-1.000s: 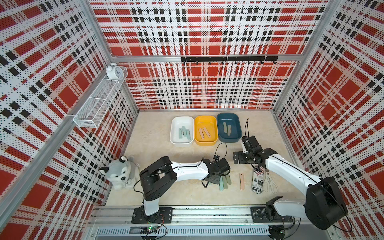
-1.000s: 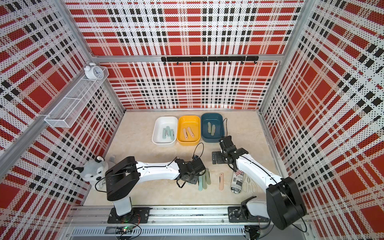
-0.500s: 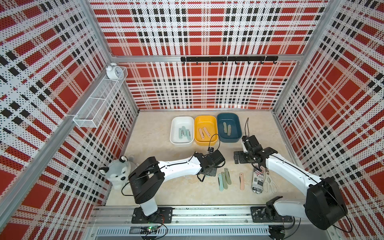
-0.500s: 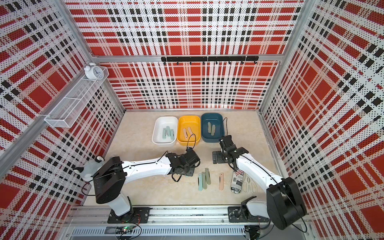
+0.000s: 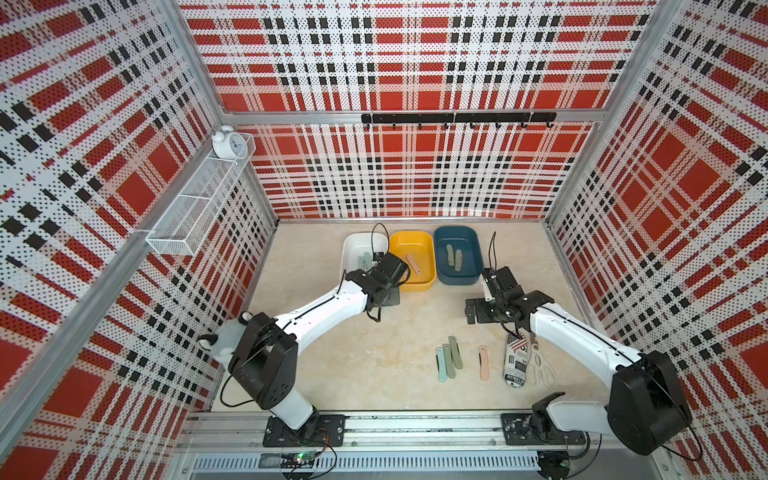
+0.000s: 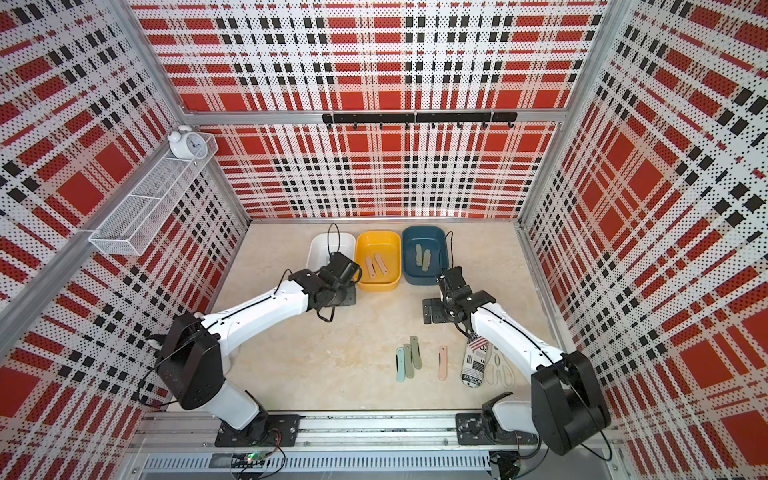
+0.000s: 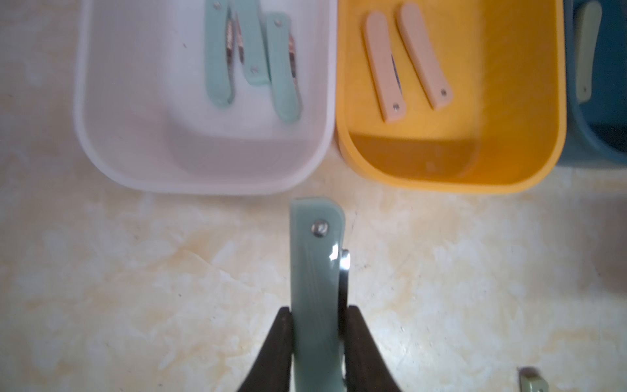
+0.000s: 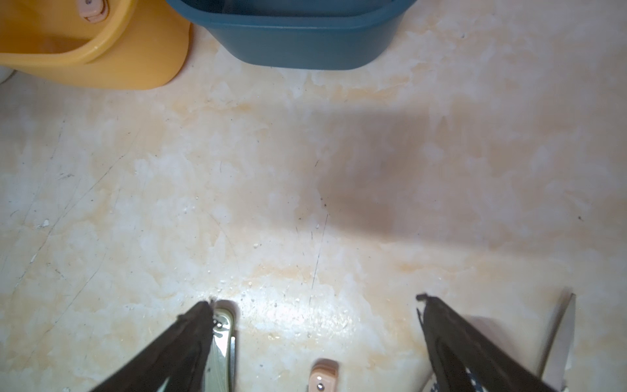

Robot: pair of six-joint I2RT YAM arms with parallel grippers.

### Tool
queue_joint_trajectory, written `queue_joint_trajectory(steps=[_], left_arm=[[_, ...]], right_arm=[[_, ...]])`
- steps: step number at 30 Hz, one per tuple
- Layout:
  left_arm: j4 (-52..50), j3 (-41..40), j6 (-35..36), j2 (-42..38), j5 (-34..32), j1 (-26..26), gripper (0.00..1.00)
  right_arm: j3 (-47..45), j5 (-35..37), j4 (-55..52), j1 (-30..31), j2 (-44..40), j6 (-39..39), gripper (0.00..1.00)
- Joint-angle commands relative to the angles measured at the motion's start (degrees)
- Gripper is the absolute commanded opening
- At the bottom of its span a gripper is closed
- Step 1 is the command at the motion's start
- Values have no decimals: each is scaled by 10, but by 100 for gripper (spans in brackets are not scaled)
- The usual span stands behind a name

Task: Place the fruit knives into the storage box by color
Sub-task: Place the fruit knife in the storage box.

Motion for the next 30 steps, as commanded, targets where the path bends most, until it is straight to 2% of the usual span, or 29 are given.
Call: queue_joint_trajectory(steps=[1, 6, 11, 15, 23, 27, 30], left_arm=[[-20, 58, 62, 26, -22, 45, 11], [-34, 125, 99, 100, -68, 94, 11], [-28, 194, 118, 189, -55, 134, 11], [-32, 237, 127, 253, -56, 144, 11], [-26, 256, 129, 320, -45, 149, 12], [-13, 240, 132, 327, -46, 150, 13], [-4, 230, 132, 331, -47, 150, 15]], right_arm=[[20, -9, 5, -3, 13, -2, 100], [27, -25, 11, -3, 24, 2, 100], [37, -34, 0, -3, 28, 1, 100], [31, -36, -14, -3, 19, 9, 100], [-26, -50, -59, 1, -52, 77, 100], [-54, -46, -48, 36, -72, 132, 100], [-55, -37, -40, 55, -53, 146, 100]])
